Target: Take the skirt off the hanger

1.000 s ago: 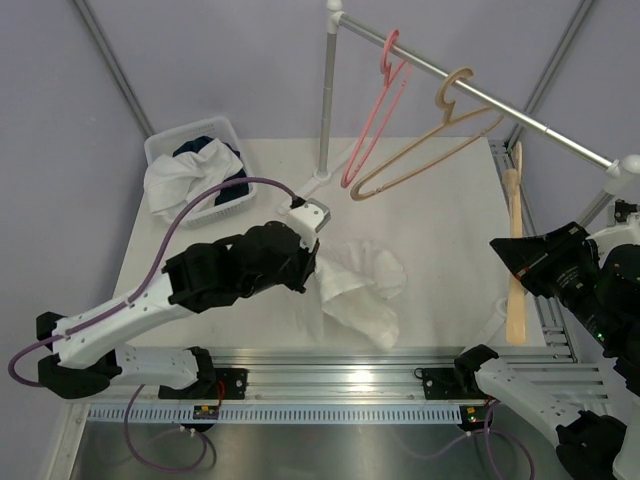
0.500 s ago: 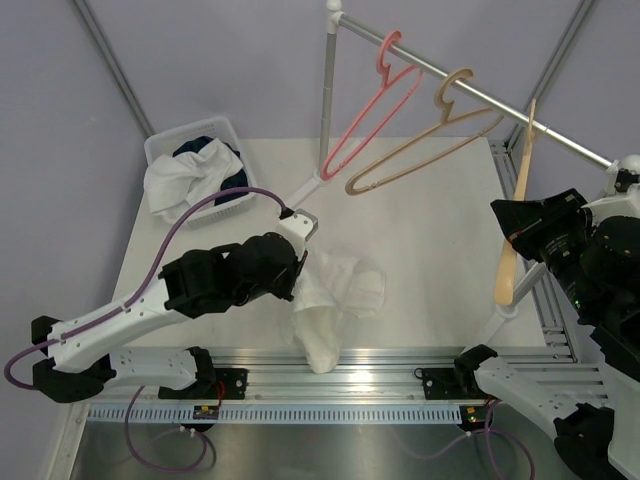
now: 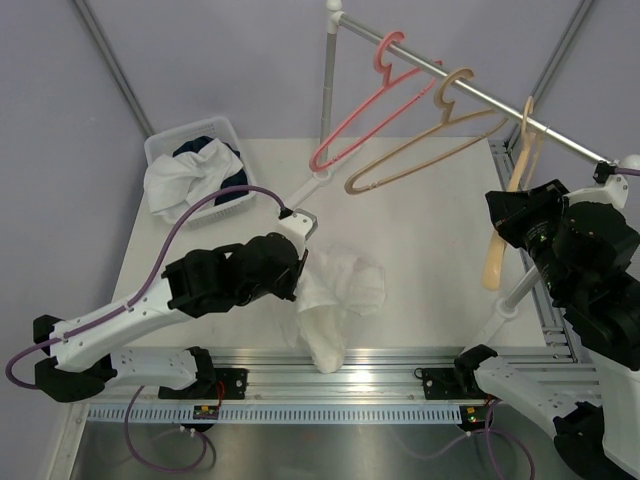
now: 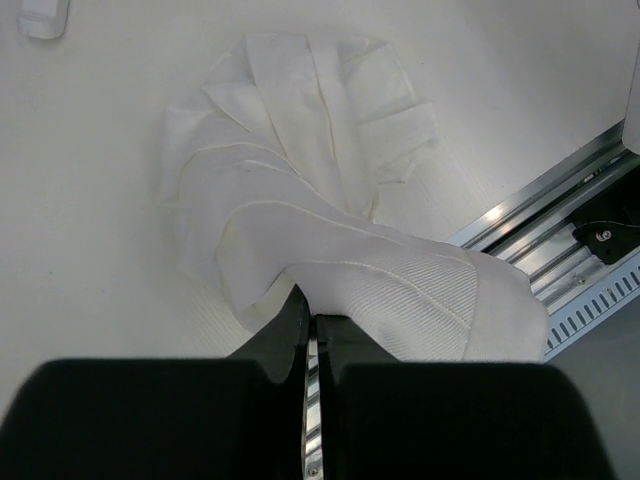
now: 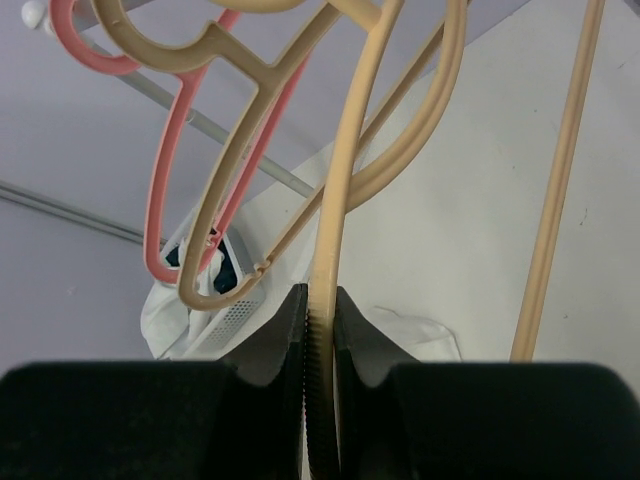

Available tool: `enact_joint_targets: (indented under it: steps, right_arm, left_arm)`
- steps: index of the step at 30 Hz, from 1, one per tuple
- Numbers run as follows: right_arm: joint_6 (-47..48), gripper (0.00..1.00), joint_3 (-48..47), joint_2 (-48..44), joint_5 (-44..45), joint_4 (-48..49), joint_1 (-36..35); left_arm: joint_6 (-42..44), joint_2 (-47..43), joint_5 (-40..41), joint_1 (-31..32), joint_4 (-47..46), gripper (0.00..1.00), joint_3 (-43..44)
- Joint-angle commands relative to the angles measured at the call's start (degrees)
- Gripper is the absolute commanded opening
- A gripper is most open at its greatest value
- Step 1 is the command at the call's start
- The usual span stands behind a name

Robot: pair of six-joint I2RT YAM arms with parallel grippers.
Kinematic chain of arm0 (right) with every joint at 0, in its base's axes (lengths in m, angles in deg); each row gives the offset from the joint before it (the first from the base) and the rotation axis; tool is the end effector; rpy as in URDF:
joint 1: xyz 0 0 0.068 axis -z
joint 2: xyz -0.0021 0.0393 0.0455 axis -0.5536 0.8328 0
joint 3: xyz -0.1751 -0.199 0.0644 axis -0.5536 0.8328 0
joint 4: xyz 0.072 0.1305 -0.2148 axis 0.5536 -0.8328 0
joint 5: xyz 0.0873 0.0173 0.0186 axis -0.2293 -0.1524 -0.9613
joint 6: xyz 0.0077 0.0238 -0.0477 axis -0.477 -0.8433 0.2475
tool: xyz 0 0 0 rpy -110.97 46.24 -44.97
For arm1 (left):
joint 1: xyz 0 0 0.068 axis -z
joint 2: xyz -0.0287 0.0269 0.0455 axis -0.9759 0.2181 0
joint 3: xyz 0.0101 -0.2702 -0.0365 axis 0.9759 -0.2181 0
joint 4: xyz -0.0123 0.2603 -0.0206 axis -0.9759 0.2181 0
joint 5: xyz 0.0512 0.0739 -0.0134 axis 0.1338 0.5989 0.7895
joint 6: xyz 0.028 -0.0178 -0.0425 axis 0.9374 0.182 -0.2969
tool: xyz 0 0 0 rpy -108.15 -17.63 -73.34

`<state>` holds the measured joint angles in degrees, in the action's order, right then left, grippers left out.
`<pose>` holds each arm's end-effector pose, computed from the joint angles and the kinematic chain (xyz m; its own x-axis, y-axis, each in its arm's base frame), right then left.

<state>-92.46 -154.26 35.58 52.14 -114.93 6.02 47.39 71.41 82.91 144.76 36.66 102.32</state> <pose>0.0762 0.0221 0.5115 -0.1597 0.6138 -0.7731 0.1046 0.7893 0.6050 0.0914 -0.1849 0.3874 -0.5772 0.2938 -0.7619 0.5515 0.8283 -0.0984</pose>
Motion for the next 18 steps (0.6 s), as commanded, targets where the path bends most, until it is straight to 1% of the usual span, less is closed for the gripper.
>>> enact_joint_targets:
  steps: [1, 8, 10, 11, 12, 14, 15, 17, 18]
  right_arm:
    - [0.09, 0.0, 1.74, -1.0, 2.94, 3.3, 0.0]
    - [0.97, 0.01, 4.29, -1.61, 3.99, 3.13, -0.09]
    - [0.97, 0.04, 4.47, -1.79, 3.56, 2.78, 0.0]
    - [1.14, 0.07, 4.64, -1.88, 3.21, 2.6, 0.0]
    - [1.49, 0.19, 4.82, -2.05, 2.68, 2.6, 0.0]
    - [2.98, 0.39, 5.78, -2.93, 0.31, 3.21, 0.0]
    - [3.68, 0.6, 6.13, -3.37, -0.91, 3.48, 0.0]
    - [4.39, 0.76, 5.96, -3.99, -3.82, 3.22, 0.0]
    - [4.39, 0.87, 5.61, -4.08, -4.44, 2.87, 0.0]
  left_arm:
    - [-1.86, -1.58, 0.74, -0.03, -2.55, 0.0, -0.68]
    - [-3.1, -2.11, -0.31, -0.03, -2.73, 0.0, -0.95]
    - [-3.53, -2.2, -0.4, -0.03, -2.37, 0.0, -0.95]
    - [-3.62, -2.38, -0.49, -0.03, -2.11, 0.0, -1.04]
    - [-3.71, -2.46, -0.58, -0.03, -2.02, 0.0, -1.12]
    - [-4.06, -3.08, -0.58, -0.03, -1.67, 0.0, -1.39]
    - [-4.06, -3.25, -0.58, -0.03, -1.58, 0.0, -1.48]
    - [-3.89, -3.78, -0.58, -0.03, -1.41, 0.0, -1.83]
    - [-3.63, -3.96, -0.58, -0.03, -1.41, 0.0, -2.35]
